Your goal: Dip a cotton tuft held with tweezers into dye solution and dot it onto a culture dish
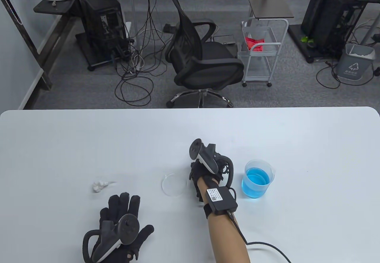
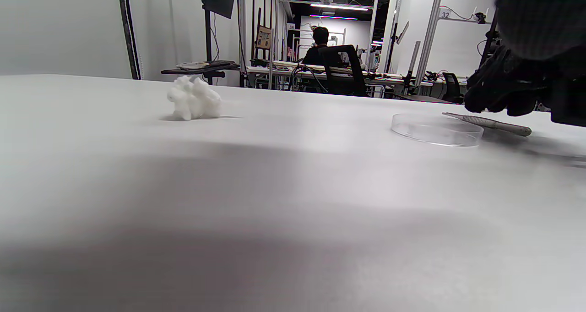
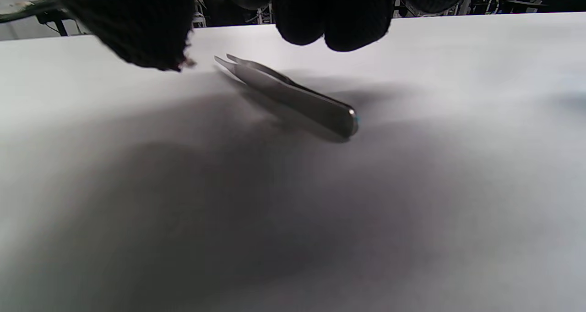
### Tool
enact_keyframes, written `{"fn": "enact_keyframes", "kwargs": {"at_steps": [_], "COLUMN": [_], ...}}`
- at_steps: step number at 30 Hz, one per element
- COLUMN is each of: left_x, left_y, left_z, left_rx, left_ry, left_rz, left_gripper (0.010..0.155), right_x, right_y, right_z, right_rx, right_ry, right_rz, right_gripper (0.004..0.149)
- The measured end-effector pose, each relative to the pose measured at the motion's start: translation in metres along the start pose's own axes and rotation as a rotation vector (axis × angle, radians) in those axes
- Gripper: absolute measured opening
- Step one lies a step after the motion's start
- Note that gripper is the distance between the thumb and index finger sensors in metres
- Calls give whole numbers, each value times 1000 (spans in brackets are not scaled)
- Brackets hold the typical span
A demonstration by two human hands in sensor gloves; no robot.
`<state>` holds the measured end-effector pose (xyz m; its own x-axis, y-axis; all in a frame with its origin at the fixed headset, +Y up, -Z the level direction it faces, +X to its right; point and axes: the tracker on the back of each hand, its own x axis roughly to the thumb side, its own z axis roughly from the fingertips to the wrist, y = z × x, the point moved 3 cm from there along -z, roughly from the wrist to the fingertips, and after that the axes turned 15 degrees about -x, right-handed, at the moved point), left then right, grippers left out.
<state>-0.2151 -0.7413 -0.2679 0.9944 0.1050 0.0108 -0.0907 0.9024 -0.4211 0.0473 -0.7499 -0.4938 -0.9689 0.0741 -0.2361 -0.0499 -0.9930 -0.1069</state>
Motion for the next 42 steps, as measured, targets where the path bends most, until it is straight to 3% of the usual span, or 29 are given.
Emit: {"fn": "enact_keyframes", "kwargs": {"at_steps": [4, 22, 29, 37, 42], "left_x": [-2, -7, -8, -7, -4], "left_y": [0, -2, -3, -3, -3], "left_z": [1, 1, 1, 1, 0], "left_rx": [2, -28, -32, -32, -33], "left_ry": [6, -11, -13, -21, -31], "left_rz": [6, 54, 59, 57, 49], "left_gripper": [96, 96, 96, 96, 96], "right_x": [-1, -7, -1, 2, -1], "right_y": [14, 19, 18, -5, -25], "right_z": [-7, -16, -14, -3, 10], "right_rx": [98, 56, 15, -107, -141], "right_ry": [26, 118, 80, -18, -59], "right_rz": [49, 49, 89, 52, -66], "right_gripper": [76, 48, 46, 48, 49]}}
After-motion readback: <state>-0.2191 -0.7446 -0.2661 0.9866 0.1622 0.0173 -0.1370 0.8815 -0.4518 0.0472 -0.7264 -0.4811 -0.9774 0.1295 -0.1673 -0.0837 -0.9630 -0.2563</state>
